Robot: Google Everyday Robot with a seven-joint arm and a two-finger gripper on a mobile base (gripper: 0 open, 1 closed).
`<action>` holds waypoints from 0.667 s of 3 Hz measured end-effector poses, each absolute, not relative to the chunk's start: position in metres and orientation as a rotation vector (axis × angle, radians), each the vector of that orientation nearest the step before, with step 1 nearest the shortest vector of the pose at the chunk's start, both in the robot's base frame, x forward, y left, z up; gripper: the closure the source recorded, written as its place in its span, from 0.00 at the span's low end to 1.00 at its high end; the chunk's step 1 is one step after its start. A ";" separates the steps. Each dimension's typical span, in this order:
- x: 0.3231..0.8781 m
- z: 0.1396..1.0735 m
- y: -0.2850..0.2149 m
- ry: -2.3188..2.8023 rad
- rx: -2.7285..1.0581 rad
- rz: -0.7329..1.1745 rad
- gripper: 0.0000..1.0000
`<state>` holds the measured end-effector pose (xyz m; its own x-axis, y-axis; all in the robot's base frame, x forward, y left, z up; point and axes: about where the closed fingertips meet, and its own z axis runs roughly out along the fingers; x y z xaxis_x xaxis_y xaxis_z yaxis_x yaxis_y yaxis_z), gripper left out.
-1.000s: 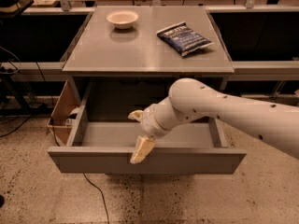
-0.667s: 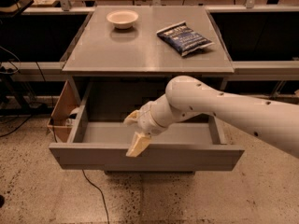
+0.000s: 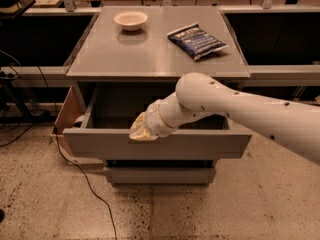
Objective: Close top drawer
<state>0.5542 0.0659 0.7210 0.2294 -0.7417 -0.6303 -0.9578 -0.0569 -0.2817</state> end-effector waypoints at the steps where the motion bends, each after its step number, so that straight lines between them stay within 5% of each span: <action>1: 0.555 0.724 0.063 1.566 -1.846 0.414 0.91; 2: 0.546 0.741 0.033 1.629 -1.823 0.419 1.00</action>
Offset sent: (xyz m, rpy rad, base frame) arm -0.0223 -0.0875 0.0485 -0.0361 0.0853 -0.1206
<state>0.5462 0.0332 0.7406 0.1770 -0.7599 -0.6254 -0.9674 -0.0174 -0.2526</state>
